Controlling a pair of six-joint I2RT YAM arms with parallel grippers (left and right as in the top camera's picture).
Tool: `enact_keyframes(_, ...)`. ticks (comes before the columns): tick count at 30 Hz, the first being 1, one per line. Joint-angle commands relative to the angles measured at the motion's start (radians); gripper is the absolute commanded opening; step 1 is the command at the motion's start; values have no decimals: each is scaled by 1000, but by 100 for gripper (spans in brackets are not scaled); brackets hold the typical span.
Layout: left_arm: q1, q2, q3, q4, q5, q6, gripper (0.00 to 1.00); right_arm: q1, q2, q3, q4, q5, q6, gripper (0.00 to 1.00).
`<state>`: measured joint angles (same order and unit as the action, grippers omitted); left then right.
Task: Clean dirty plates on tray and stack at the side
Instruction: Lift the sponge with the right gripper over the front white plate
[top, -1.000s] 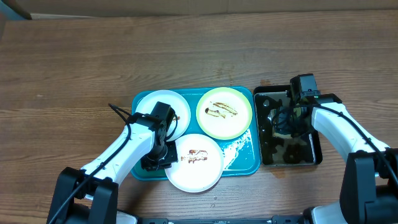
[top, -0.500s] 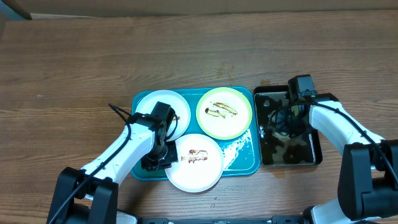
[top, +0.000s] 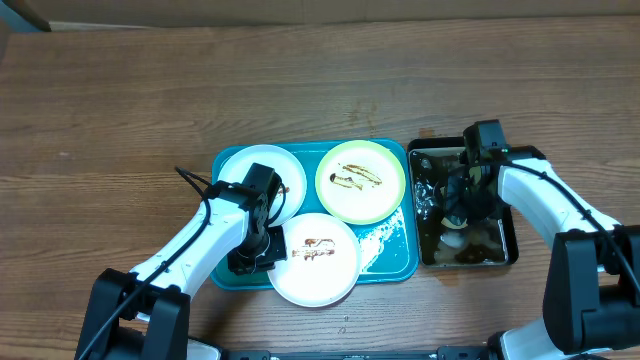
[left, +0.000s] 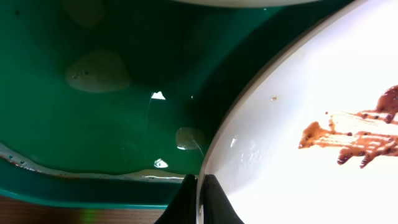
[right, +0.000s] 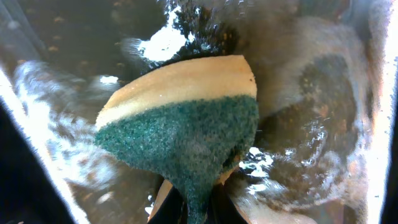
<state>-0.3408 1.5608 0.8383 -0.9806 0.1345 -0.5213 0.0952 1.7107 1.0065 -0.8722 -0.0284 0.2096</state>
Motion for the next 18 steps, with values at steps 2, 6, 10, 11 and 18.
enact_keyframes(2, -6, 10, -6, 2, -3, 1, 4, 3, -35, 115, -56, -38, 3, 4)
enact_keyframes(6, -6, 10, -6, 3, -3, 1, 4, 3, -86, 190, -128, -95, 3, 4)
enact_keyframes(10, -7, 10, -6, 6, -3, 1, 4, 12, -138, 206, -172, -233, 3, 4)
enact_keyframes(11, -7, 10, -6, 7, -3, 1, 4, 21, -144, 206, -182, -267, 3, 4)
enact_keyframes(18, -7, 10, -6, 14, -3, 0, 4, 200, -147, 198, -202, -430, 5, 4)
